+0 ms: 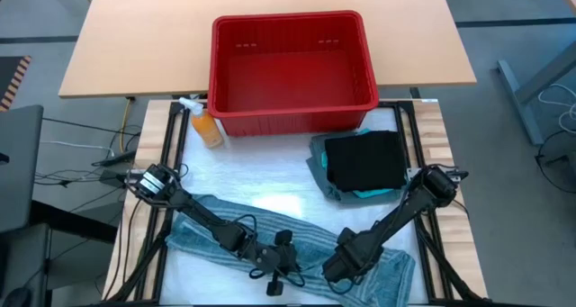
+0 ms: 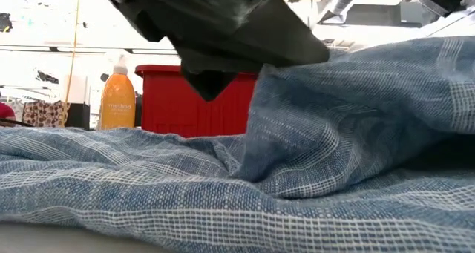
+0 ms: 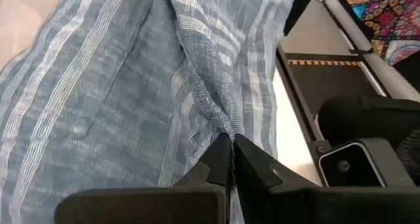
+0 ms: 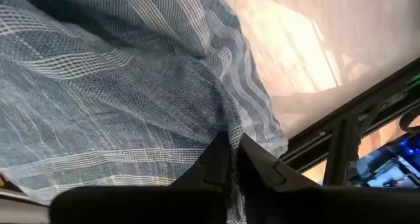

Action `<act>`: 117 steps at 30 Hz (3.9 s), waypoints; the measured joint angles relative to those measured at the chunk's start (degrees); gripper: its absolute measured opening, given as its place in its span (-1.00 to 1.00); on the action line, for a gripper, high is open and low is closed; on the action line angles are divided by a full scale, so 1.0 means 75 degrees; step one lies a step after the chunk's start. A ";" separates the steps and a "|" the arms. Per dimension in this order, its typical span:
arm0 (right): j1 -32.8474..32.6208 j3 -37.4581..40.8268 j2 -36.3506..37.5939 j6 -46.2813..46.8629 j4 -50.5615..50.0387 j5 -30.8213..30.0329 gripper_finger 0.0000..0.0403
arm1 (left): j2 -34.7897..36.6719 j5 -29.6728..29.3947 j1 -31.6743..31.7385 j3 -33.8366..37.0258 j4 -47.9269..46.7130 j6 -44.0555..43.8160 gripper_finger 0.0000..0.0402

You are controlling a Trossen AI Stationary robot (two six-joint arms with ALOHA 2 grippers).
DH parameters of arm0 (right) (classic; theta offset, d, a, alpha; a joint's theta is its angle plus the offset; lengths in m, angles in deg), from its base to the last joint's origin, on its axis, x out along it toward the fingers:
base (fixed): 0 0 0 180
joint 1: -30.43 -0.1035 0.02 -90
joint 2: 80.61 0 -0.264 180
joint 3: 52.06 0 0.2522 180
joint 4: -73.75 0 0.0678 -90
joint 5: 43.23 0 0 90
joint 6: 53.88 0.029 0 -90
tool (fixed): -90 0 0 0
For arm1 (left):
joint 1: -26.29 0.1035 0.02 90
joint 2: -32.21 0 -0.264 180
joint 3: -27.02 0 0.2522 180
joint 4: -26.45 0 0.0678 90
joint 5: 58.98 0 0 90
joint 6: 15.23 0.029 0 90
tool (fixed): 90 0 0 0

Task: Fold Laundry from Bin
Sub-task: Fold the blue patterned polo

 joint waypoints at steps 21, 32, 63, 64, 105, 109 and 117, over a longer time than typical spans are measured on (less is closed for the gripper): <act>0.0147 -0.0038 0.0880 -0.0367 -0.0223 0.0447 0.01 | -0.0006 0.0785 0.0157 0.0000 0.0184 -0.0031 -1.00; 0.0346 -0.0038 0.1550 -0.0586 -0.0229 -0.0663 -0.06 | -0.0009 0.0797 0.0157 0.0000 0.0195 -0.0110 -1.00; -0.2344 0.0085 0.1595 0.5710 0.0815 -0.2098 0.10 | -0.0012 0.0922 0.0154 -0.0146 -0.0168 0.0701 -0.76; -0.2473 0.0167 0.1586 0.5950 0.0837 -0.2202 0.10 | -0.0012 0.0924 0.0154 -0.0188 -0.0211 0.0819 -0.71; -0.0434 0.2876 0.0632 -0.0264 0.4710 -0.2318 0.09 | 0.2069 -0.0994 0.0891 0.3389 -0.1394 -0.1887 -0.37; 0.0117 0.2891 0.0788 -0.1195 0.4043 -0.2470 0.09 | 0.2068 -0.1163 0.1398 0.3391 -0.1238 -0.1461 -0.37; 0.1017 0.2674 0.0879 -0.2731 0.3107 -0.2149 0.09 | 0.2135 -0.1248 0.2027 0.3394 -0.1433 -0.0722 -0.37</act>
